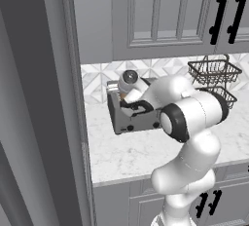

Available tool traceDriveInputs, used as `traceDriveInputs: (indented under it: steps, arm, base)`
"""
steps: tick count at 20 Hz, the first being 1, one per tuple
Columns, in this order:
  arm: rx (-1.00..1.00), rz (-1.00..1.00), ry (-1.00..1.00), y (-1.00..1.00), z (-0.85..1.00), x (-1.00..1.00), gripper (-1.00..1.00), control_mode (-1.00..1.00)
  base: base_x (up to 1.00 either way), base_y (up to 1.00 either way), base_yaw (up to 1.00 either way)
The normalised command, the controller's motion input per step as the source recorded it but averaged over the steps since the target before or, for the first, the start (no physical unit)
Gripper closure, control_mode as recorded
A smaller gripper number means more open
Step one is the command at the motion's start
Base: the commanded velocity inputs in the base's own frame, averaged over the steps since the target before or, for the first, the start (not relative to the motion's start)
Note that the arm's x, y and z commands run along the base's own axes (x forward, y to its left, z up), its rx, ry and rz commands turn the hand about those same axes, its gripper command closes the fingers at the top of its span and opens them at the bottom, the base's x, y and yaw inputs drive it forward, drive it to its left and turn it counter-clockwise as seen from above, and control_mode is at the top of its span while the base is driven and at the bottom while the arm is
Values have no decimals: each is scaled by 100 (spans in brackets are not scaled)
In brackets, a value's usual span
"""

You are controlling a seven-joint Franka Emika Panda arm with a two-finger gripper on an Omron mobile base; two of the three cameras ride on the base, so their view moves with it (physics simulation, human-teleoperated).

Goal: Start the toaster. Once the lever pops up, take the bread to the plate on the dining counter.

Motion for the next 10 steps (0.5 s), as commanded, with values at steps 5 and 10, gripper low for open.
traceDriveInputs:
  steps: [5,10]
  arm:
    - [0,0,-22,0,20,-36,100,-100]
    - [3,0,-14,0,50,-33,100,-100]
  base:
    - [0,0,0]
    - [0,0,0]
